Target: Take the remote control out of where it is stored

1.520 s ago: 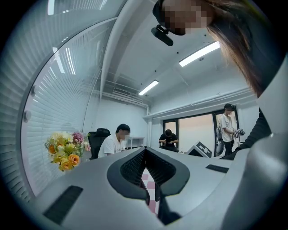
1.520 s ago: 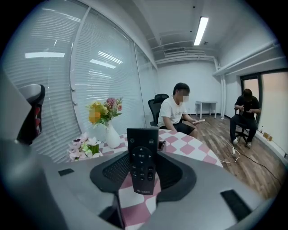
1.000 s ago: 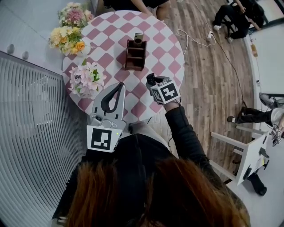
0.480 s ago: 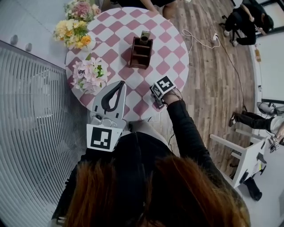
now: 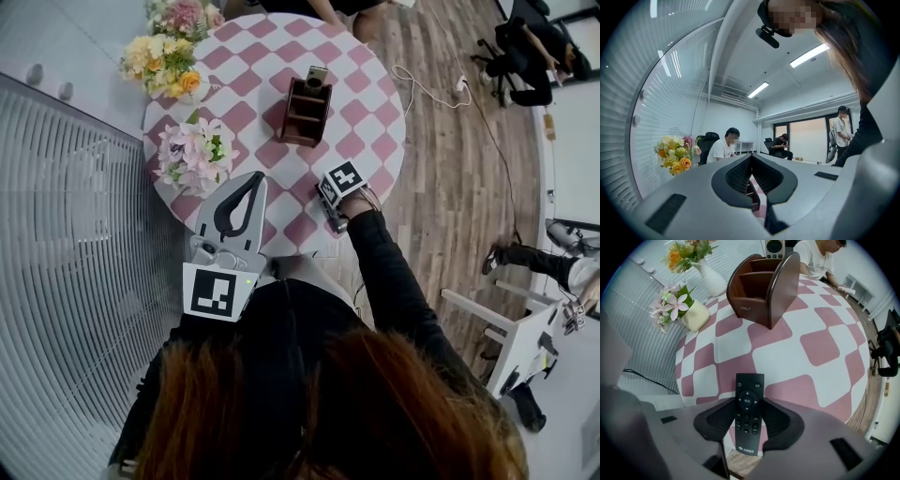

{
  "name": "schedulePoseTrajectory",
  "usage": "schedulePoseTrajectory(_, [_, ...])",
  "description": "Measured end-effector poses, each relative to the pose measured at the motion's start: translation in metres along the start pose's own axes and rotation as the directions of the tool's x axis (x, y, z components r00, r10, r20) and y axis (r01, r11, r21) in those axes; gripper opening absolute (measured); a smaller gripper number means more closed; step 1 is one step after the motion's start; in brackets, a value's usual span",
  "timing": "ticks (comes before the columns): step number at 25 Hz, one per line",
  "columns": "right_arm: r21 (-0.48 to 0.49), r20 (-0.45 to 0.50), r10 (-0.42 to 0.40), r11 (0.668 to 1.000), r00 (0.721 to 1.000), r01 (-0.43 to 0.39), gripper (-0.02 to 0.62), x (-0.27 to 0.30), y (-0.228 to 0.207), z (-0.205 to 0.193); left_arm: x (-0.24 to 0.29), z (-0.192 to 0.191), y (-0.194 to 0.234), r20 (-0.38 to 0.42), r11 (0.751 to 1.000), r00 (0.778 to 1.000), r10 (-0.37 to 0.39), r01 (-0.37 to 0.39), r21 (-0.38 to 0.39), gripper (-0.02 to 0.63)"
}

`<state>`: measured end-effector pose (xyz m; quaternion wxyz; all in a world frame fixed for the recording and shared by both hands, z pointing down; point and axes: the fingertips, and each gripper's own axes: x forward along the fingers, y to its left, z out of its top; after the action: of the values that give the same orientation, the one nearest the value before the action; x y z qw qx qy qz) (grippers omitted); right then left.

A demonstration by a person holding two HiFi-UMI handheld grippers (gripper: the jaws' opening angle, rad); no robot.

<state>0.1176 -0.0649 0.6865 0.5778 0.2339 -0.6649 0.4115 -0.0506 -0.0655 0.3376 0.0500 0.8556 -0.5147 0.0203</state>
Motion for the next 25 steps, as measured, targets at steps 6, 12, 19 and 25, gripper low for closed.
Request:
schedulePoseTrajectory(6, [0.01,0.031,-0.015,1.0,0.999,0.015,0.19,0.007,-0.003,0.002,0.001,-0.003,0.001,-0.006,1.0,1.0,0.002,-0.002,-0.003,0.009])
schedulePoseTrajectory(12, [0.01,0.102,-0.015,1.0,0.995,0.015,0.192,0.005,-0.003,0.003,0.003,-0.003,-0.001,-0.004,1.0,1.0,-0.005,0.005,-0.001,0.009])
schedulePoseTrajectory(19, [0.03,0.252,-0.037,0.999,0.967,0.03,0.207,-0.017,-0.011,0.023,0.005,-0.002,-0.007,-0.001,1.0,1.0,-0.019,0.019,0.004,0.009])
schedulePoseTrajectory(25, [0.12,0.432,0.022,0.989,0.902,-0.081,0.115,-0.039,-0.003,0.04,0.004,-0.002,-0.008,0.0,1.0,1.0,-0.019,0.019,-0.002,0.009])
